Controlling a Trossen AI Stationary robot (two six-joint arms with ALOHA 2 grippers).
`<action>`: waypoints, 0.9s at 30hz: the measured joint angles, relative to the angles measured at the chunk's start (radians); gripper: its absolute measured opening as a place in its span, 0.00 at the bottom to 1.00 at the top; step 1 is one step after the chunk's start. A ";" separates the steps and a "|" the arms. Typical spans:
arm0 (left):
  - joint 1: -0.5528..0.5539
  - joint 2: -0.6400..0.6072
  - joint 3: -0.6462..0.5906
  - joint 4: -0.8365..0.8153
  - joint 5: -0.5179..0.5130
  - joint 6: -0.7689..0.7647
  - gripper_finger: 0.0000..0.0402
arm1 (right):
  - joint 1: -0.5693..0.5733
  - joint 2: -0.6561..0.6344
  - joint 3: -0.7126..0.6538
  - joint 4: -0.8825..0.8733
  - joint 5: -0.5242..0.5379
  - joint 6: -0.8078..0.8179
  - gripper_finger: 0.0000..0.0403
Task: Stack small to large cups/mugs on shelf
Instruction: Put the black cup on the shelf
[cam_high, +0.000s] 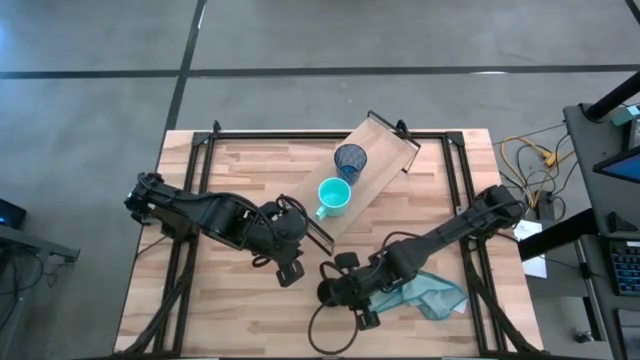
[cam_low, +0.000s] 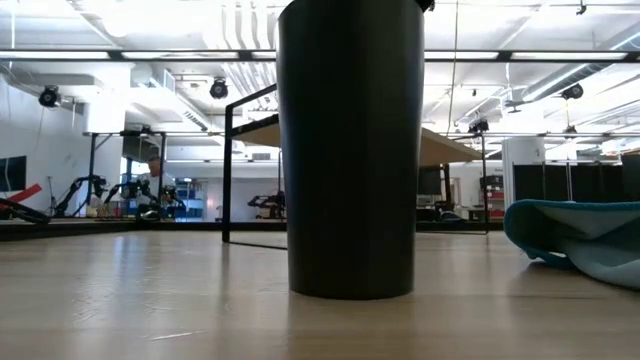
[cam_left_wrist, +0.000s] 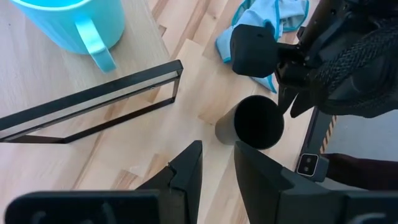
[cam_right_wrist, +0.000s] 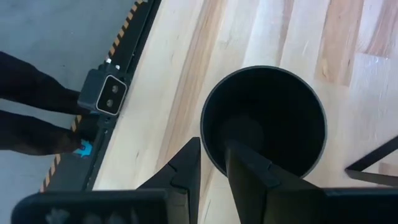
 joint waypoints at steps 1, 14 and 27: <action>0.000 0.000 0.000 0.000 0.000 0.000 0.20 | 0.000 0.000 -0.001 0.000 0.000 -0.006 0.17; 0.000 0.000 0.000 0.001 0.000 0.000 0.20 | 0.000 0.001 -0.030 0.027 0.000 -0.013 0.17; 0.000 0.000 0.000 0.001 0.000 0.000 0.20 | 0.000 0.002 -0.107 0.134 0.000 -0.010 0.17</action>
